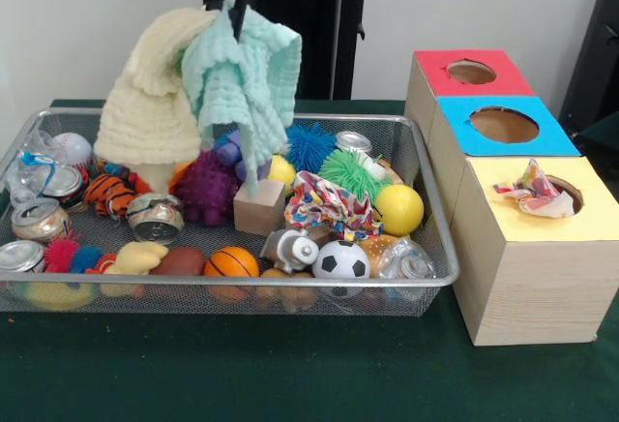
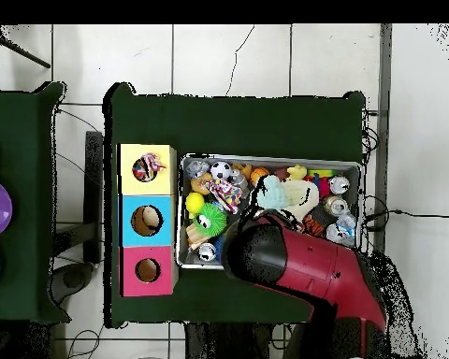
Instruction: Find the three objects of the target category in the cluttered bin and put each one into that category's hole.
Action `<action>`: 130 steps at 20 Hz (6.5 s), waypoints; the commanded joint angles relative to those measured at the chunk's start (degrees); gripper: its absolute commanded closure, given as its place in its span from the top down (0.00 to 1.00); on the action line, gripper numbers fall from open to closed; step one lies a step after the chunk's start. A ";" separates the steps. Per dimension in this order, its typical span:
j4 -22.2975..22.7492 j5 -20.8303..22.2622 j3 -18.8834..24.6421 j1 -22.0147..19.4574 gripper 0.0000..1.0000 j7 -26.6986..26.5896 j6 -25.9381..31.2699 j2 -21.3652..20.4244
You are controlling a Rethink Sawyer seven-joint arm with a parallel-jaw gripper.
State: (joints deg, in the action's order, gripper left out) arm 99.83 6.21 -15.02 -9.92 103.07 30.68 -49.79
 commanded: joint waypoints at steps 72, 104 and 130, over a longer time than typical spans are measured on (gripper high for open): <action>1.02 2.90 16.29 -1.12 1.00 8.50 -18.99 14.62; -3.87 -1.73 12.74 3.14 1.00 10.34 -27.35 25.57; -6.48 -2.43 14.36 0.57 0.00 7.00 -28.14 19.62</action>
State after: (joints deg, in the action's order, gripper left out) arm 98.01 4.83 -4.02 -8.45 103.07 2.59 -30.92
